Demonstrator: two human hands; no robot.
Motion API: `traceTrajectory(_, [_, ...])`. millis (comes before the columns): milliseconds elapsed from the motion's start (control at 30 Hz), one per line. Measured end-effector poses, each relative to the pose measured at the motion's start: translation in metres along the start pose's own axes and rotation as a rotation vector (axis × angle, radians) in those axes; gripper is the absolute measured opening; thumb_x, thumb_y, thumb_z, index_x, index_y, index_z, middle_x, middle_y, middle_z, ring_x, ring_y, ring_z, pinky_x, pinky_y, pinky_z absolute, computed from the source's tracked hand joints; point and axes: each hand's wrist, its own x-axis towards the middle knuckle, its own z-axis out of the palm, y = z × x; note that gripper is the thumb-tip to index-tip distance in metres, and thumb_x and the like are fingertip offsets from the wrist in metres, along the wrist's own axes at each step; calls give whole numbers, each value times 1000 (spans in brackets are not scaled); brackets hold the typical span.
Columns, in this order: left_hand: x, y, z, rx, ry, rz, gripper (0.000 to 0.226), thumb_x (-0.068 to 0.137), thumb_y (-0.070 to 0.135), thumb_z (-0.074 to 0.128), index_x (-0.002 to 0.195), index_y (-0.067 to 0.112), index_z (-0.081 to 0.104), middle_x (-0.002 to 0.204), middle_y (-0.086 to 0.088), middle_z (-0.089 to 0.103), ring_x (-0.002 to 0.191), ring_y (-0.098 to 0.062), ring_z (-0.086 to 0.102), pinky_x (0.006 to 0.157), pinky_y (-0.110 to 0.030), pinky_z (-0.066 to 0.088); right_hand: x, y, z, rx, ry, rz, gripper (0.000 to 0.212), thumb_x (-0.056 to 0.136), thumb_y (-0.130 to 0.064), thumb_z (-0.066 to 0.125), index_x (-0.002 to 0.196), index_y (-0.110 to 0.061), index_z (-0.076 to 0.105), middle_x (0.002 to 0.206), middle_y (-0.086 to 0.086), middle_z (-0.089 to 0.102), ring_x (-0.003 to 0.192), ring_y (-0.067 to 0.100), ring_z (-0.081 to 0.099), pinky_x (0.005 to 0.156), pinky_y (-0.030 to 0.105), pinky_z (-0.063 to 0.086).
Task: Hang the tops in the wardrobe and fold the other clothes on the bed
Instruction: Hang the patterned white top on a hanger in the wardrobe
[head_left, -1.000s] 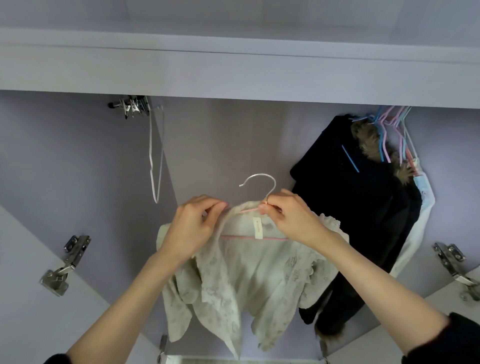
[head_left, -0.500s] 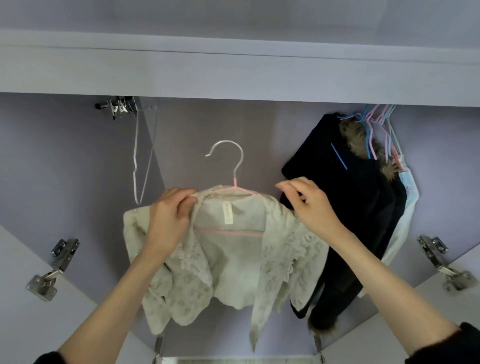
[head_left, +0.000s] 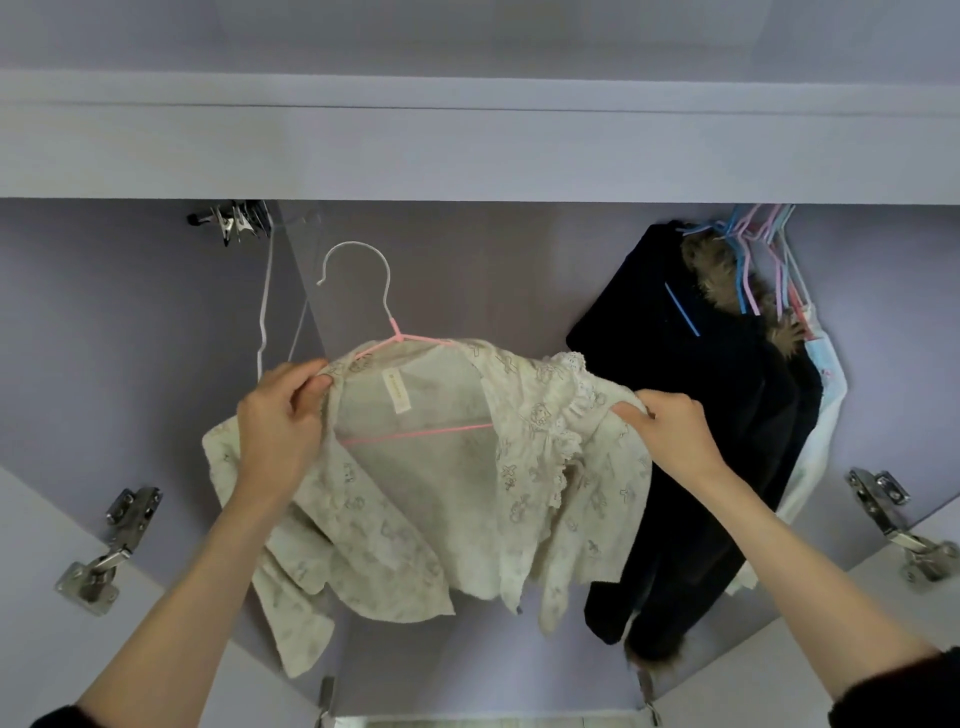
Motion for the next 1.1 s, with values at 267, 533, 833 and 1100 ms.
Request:
traceTrajectory(267, [7,-3,1,182,71,129,24,83,-12,56,101,-4,70,84,-22,64,82,-36,51,74,-27,35,-1,-1,-23,182,23,-142,42,88,-13,61,50,-17,44,46,-11,35,47,4,30,47,18,27])
traceTrajectory(533, [1,4,16,58,171,41,23,87,-8,52,102,-3,68,87,-19,62,85,-32,51,75,-19,33,-6,7,-20,-31,-247,-67,22,84,-31,66,104,-25,59,105,-11,59,97,6,56,76,15,38])
traceTrajectory(833, [1,31,23,-34,63,44,22,89,-5,53,105,0,68,89,-2,58,86,-4,44,79,-1,32,7,-67,5,-433,25,-622,37,86,-31,65,118,-12,62,107,2,63,101,23,54,84,34,36])
traceTrajectory(1100, [6,40,21,9,-83,183,19,87,-4,58,101,2,70,86,1,60,85,-19,52,77,-16,34,2,-59,-6,-131,-156,-458,37,97,-24,48,72,2,55,59,14,48,55,19,41,59,39,40])
